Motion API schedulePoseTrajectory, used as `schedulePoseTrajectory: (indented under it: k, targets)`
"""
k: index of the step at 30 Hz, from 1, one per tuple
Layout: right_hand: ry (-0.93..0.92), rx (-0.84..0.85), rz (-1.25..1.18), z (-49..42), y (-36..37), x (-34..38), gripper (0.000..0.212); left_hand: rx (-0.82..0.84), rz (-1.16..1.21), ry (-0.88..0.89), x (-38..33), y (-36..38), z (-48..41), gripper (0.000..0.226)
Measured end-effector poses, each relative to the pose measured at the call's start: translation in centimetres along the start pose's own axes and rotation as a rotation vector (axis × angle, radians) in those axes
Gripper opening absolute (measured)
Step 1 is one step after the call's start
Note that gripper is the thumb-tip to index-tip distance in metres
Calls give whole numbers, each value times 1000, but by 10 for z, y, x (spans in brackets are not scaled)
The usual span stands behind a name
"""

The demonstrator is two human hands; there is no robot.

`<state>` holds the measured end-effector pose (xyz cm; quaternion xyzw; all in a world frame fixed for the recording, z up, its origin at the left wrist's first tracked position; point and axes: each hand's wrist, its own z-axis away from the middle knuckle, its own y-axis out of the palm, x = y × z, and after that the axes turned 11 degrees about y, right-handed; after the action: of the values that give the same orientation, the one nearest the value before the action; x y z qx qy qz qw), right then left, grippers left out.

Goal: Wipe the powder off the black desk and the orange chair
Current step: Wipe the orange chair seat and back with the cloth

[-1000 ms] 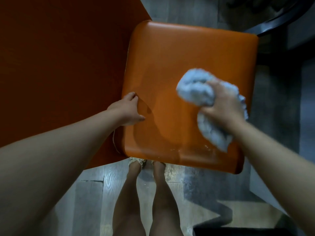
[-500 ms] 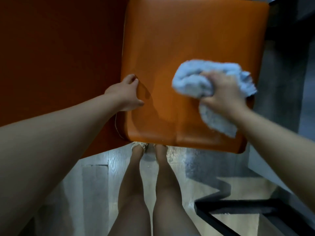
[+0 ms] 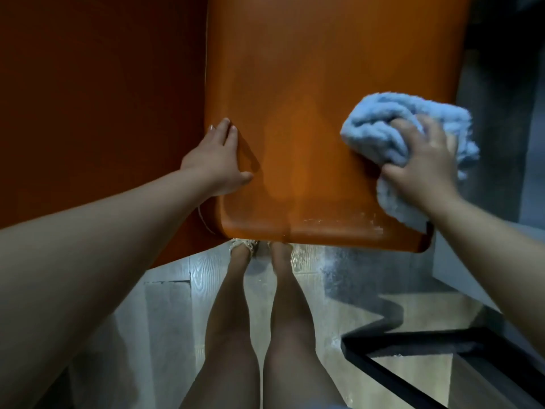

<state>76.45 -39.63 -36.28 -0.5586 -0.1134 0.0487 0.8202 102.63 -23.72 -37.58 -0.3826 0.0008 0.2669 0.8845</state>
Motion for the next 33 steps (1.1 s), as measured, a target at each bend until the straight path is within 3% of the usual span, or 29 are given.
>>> schedulePoseTrajectory:
  k: [2, 7, 9, 12, 17, 21, 23, 26, 30, 33]
  targets:
    - [58, 42, 106, 8, 5, 2, 66, 3, 36, 14, 1, 4, 1, 96]
    - [-149, 248, 59, 89, 20, -9, 59, 5, 72, 61, 4, 9, 7, 96]
    - [-130, 193, -32, 88, 14, -14, 55, 19, 61, 71, 4, 10, 9, 96]
    - [22, -24, -72, 49, 2, -12, 58, 36, 63, 71, 2, 11, 11, 97]
    - [119, 95, 112, 43, 13, 2, 63, 75, 58, 99, 5, 9, 13, 95]
    - [-18, 228, 147, 90, 20, -6, 57, 100, 79, 107, 5, 5, 13, 95]
    - [-19, 187, 76, 87, 10, -10, 55, 112, 89, 110, 4, 2, 12, 96]
    - [112, -3, -30, 49, -2, -2, 60, 109, 82, 108, 3, 2, 14, 97]
    - [202, 109, 106, 38, 10, 22, 70, 105, 64, 112, 0, 6, 16, 97]
    - [100, 166, 148, 83, 24, 18, 66, 108, 60, 106, 2, 6, 16, 97]
